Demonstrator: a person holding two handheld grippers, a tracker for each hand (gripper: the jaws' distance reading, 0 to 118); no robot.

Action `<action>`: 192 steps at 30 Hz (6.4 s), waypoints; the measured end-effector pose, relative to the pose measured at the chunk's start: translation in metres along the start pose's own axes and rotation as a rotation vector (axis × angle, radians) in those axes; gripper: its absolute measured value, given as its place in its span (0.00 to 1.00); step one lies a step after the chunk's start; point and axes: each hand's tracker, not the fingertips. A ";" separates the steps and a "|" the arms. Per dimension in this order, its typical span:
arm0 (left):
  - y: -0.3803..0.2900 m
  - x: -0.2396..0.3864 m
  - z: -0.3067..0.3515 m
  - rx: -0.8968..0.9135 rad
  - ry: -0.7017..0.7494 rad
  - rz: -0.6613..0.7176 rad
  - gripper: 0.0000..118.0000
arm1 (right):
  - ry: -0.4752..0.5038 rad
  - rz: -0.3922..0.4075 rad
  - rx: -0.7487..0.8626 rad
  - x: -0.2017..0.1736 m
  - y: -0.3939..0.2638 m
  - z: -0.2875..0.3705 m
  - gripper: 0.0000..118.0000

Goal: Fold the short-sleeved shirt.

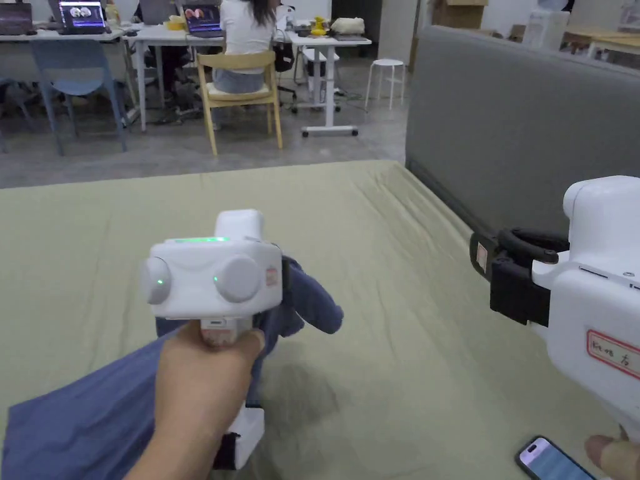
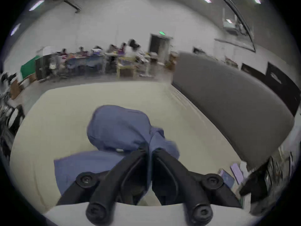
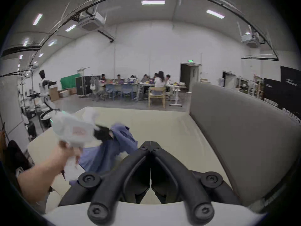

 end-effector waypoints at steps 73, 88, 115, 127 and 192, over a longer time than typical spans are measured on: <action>-0.058 -0.261 0.081 0.048 0.381 0.170 0.00 | 0.001 -0.539 -0.729 0.048 -0.197 -0.275 0.04; 0.115 -0.295 0.167 0.366 0.373 0.275 0.00 | -0.110 0.076 -0.195 0.026 0.119 -0.276 0.04; 0.068 -0.336 0.019 0.072 0.428 0.291 0.00 | -0.035 0.021 -0.475 0.019 0.048 -0.403 0.04; -0.143 -0.300 0.072 -0.109 0.295 0.370 0.00 | 0.081 -0.006 -0.643 0.030 -0.163 -0.249 0.04; -0.254 -0.282 0.056 -0.266 0.327 0.477 0.00 | 0.161 0.024 -0.671 -0.004 -0.158 -0.269 0.03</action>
